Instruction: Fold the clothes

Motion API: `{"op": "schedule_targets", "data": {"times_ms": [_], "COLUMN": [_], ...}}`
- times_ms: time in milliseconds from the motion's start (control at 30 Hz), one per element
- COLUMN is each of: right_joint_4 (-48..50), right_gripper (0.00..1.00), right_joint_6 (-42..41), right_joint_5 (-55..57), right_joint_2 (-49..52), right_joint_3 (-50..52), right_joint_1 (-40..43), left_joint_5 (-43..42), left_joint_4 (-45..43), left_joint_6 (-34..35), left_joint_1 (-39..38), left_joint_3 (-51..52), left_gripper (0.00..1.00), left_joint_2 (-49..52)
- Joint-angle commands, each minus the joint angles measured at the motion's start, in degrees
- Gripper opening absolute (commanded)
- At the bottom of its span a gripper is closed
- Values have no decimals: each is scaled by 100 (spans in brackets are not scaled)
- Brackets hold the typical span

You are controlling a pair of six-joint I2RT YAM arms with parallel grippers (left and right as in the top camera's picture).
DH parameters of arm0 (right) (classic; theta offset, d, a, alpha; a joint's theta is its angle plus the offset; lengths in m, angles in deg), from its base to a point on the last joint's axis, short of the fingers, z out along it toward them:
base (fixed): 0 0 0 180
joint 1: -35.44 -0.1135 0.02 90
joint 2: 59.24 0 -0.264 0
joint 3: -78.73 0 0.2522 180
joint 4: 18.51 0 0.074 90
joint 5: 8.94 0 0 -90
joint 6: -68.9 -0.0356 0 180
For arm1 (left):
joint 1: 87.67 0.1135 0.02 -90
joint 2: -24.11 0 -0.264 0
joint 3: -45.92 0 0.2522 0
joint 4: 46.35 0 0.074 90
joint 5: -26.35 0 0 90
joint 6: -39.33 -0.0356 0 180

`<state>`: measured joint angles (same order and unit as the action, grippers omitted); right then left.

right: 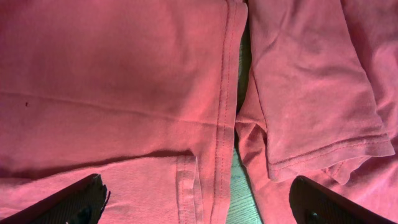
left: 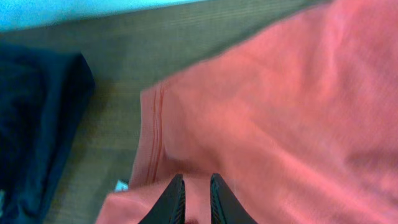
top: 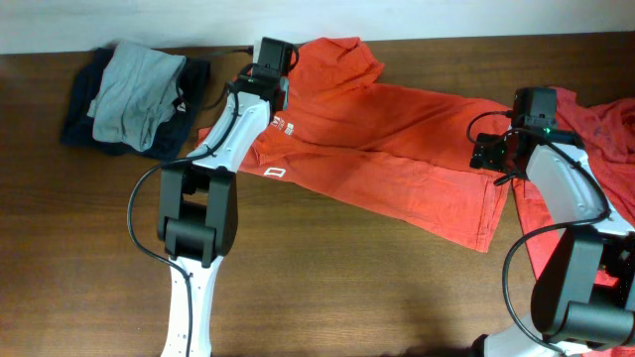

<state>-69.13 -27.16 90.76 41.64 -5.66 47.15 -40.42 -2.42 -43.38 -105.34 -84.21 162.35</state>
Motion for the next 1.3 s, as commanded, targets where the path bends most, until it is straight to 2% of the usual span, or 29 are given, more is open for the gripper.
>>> {"op": "schedule_targets", "data": {"times_ms": [0,167,233,400,1100,1200,1267], "right_joint_4": [2,4,2,2,4,2,4], "right_gripper": [99,99,99,99,99,99,99], "right_joint_6": [-66,-66,-66,-66,-66,-66,-66], "right_joint_5": [-26,-28,-26,-26,-28,-26,-26], "right_joint_2": [-142,-142,-142,-142,-142,-142,-142], "right_joint_3": [-105,-107,-107,-107,-105,-107,-107], "right_joint_1": [0,0,0,0,0,0,0], "left_joint_5": [118,105,28,-505,-372,-192,-11], "left_joint_4": [-90,-101,-17,398,678,673,640], "left_joint_6": [-9,-9,-11,-9,-7,-7,-4], "left_joint_1": [-44,-44,-55,-94,-109,-107,-107], "left_joint_3": [-116,-116,-116,-116,-105,-105,-107], "left_gripper": [15,17,28,36,37,36,31], "left_joint_2": [9,11,11,44,396,415,415]}}
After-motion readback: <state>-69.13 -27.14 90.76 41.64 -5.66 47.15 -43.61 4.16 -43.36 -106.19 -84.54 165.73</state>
